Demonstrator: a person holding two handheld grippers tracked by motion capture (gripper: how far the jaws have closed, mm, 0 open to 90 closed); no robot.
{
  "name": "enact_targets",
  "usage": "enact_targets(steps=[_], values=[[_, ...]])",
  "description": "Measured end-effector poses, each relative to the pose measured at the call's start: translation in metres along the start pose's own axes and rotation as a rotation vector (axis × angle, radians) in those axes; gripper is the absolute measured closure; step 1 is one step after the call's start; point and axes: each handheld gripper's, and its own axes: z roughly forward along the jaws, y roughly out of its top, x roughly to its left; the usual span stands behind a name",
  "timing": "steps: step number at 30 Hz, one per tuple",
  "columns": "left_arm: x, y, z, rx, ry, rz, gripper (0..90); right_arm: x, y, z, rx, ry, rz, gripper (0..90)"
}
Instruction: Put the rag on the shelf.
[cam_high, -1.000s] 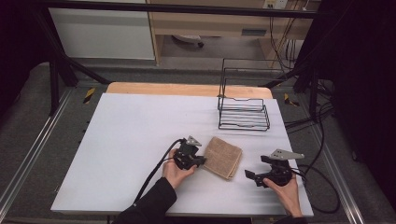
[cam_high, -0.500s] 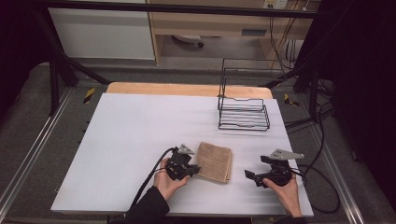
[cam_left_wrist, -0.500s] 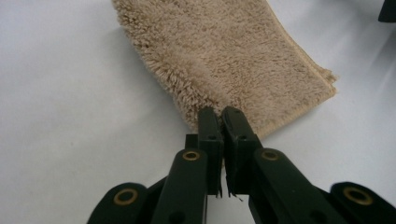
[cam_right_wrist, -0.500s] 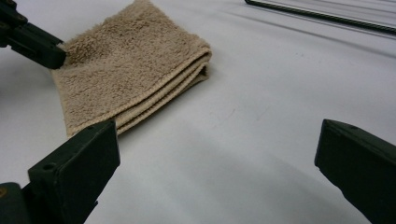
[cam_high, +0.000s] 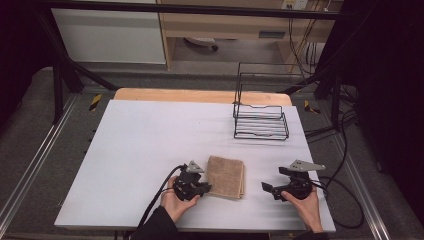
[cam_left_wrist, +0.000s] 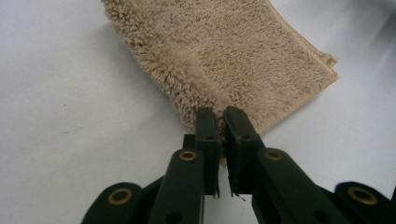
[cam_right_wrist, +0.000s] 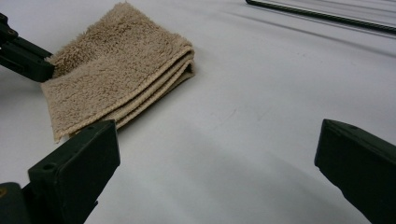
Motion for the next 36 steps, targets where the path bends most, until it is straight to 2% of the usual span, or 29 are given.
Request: enact_targets(steps=[5, 8, 10, 14, 19, 21, 24, 30, 34, 36], values=[[0.006, 0.005, -0.007, 0.004, 0.019, 0.056, 65.6, 0.000, 0.000, 0.000, -0.001, 0.000, 0.000, 0.7], [0.012, 0.011, -0.010, -0.015, 0.037, 0.073, 50.1, 0.000, 0.000, 0.001, 0.000, 0.001, 0.000, 0.7], [0.016, 0.017, -0.011, -0.025, 0.037, 0.075, 41.7, 0.000, 0.000, 0.001, -0.001, 0.000, 0.000, 0.7], [0.024, 0.027, -0.013, -0.053, 0.048, 0.087, 31.5, 0.000, 0.000, 0.000, -0.003, -0.001, 0.002, 0.7], [0.035, 0.038, -0.008, -0.050, 0.053, 0.081, 18.2, 0.000, 0.000, 0.001, -0.004, -0.002, -0.002, 0.8], [0.040, 0.043, -0.005, -0.064, 0.058, 0.077, 16.8, 0.000, 0.000, 0.001, -0.003, -0.002, 0.000, 0.8], [0.045, 0.050, 0.000, -0.073, 0.038, 0.054, 13.5, 0.000, 0.000, 0.001, -0.002, -0.003, -0.004, 0.7], [0.049, 0.064, 0.014, -0.073, 0.082, 0.041, 14.6, 0.000, 0.000, 0.001, -0.003, -0.002, -0.001, 0.7], [0.052, 0.069, 0.024, -0.062, 0.096, 0.044, 20.3, 0.000, 0.000, 0.001, -0.003, 0.000, -0.001, 0.7], [0.054, 0.069, 0.028, -0.055, 0.119, 0.048, 25.4, 0.000, 0.000, 0.001, -0.004, 0.000, -0.003, 0.7]])
